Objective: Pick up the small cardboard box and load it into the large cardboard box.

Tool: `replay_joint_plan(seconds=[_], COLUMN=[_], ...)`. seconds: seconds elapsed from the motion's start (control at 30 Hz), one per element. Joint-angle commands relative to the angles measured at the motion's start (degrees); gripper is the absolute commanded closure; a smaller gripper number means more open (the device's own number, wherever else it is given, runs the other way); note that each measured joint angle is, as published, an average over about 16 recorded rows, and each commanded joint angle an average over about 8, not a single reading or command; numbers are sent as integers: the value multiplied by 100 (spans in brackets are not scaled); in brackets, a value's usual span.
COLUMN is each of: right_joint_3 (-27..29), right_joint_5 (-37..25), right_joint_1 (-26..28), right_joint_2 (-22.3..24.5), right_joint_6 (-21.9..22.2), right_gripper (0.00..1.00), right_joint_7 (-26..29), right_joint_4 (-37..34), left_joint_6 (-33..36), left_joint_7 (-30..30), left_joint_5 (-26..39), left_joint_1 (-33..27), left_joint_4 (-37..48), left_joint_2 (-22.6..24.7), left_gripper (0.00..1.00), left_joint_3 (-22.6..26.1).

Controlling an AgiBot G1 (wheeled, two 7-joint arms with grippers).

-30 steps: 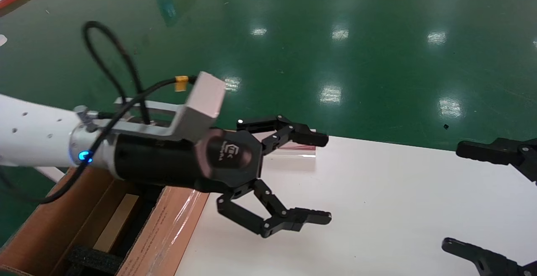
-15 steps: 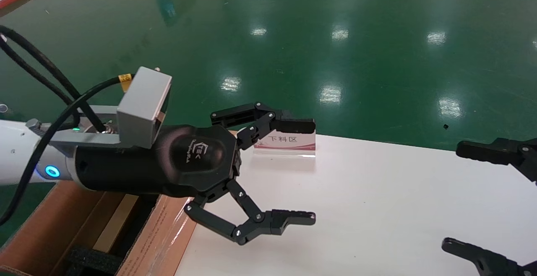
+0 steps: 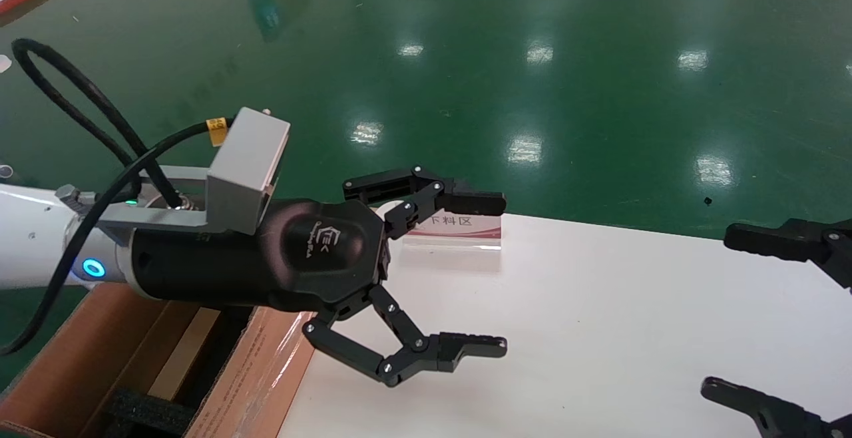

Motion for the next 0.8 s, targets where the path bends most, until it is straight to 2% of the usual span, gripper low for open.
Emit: replay_joint_plan(seconds=[0.03,0.8], right_joint_3=[0,0], right_joint_5=[0,0], right_joint_1=[0,0], right_joint_2=[0,0], right_joint_6=[0,0], right_gripper=[0,0], right_joint_7=[0,0], right_joint_4=[0,0], left_joint_6=[-6,-24], left_joint_7=[-4,-16], left_joint_5=[6,23], left_joint_1=[-17,-76], left_joint_4=[3,11], left_joint_2=[-1,-5], left_gripper=[0,0], left_joint_3=[24,105])
